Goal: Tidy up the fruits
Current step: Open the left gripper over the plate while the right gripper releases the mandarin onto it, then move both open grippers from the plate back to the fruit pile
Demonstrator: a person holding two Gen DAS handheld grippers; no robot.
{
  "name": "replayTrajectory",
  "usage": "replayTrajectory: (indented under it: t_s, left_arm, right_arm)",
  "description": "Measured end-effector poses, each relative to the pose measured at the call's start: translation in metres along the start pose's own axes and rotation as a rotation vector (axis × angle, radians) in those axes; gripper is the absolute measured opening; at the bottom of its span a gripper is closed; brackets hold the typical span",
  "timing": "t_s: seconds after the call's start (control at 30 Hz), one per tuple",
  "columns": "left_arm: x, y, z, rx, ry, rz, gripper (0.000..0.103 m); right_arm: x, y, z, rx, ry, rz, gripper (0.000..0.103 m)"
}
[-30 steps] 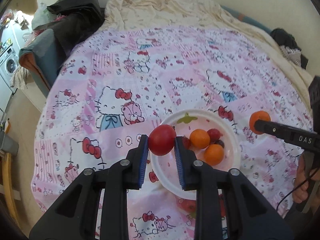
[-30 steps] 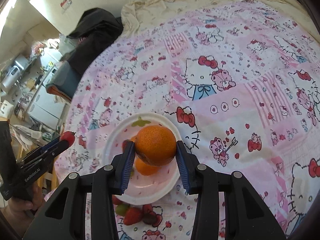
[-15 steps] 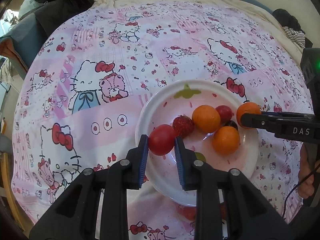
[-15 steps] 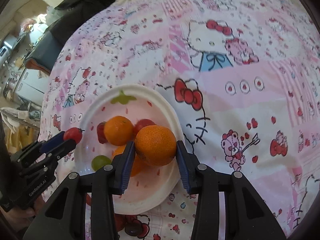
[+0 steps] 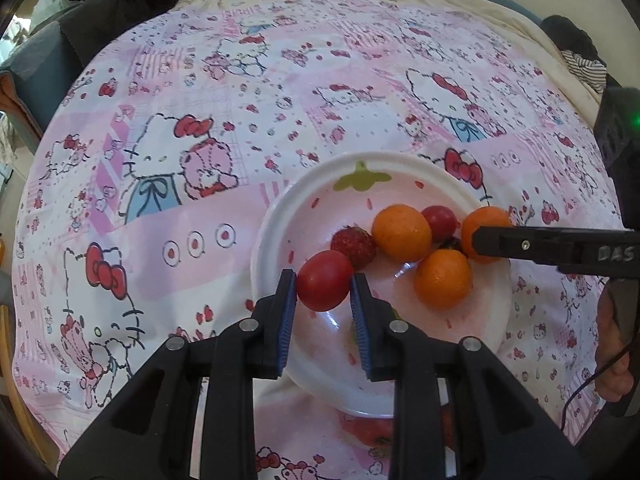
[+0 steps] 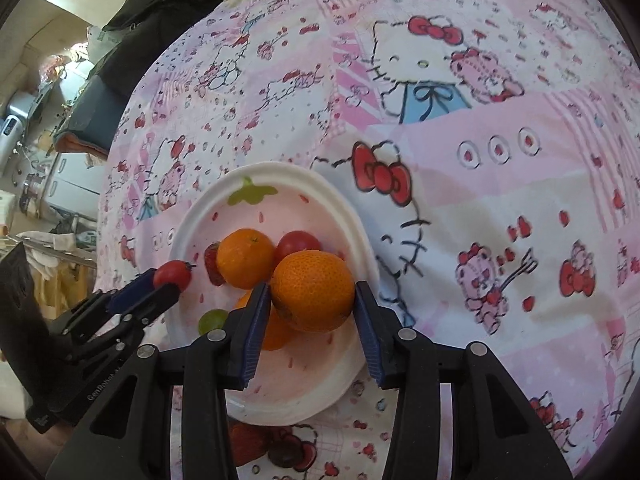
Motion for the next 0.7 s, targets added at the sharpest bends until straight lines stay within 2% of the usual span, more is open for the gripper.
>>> replayTrajectory:
  t_s: [0.03, 0.07, 0.1, 0.17, 0.2, 0.33, 0.7]
  left_arm:
    - [0.0, -0.001, 0.0, -0.001, -0.003, 0.006, 0.027]
    - [-0.001, -0.002, -0.001, -0.002, -0.008, 0.015, 0.036]
    - [0.0, -0.002, -0.001, -0.001, -0.014, 0.022, 0.044]
    - [0.004, -0.003, 0.0, 0.017, -0.024, 0.006, 0.072]
    - [0.007, -0.004, 0.001, 0.025, -0.023, -0.008, 0.076]
    - [0.012, 0.0, 0.002, 0.033, -0.021, -0.025, 0.078]
    - [0.025, 0.003, 0.006, 0.068, -0.019, -0.059, 0.078]
  right_arm:
    - [0.001, 0.0, 0.001, -0.003, 0.021, -0.007, 0.067]
    - [0.004, 0.0, 0.003, 0.0, 0.023, -0.022, 0.078]
    - [0.007, 0.001, 0.005, 0.008, 0.016, -0.04, 0.082]
    - [0.014, 0.004, 0.009, 0.026, 0.003, -0.077, 0.084]
    - [0.017, 0.005, 0.009, 0.026, 0.004, -0.088, 0.084]
    - [0.024, 0.006, 0.002, -0.015, 0.026, -0.115, 0.084]
    - [0.045, 0.007, -0.001, -0.038, 0.009, -0.179, 0.084]
Point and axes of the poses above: each gripper's, at about its wrist camera, not at the fingertips, and x roughly against the way its jaws point, z to its left, y to its top, the point moved 1 cm from there along -x, roughly the way its jaws point, and after that the axes turned 13 degrees about x, right-handed, at the moved point
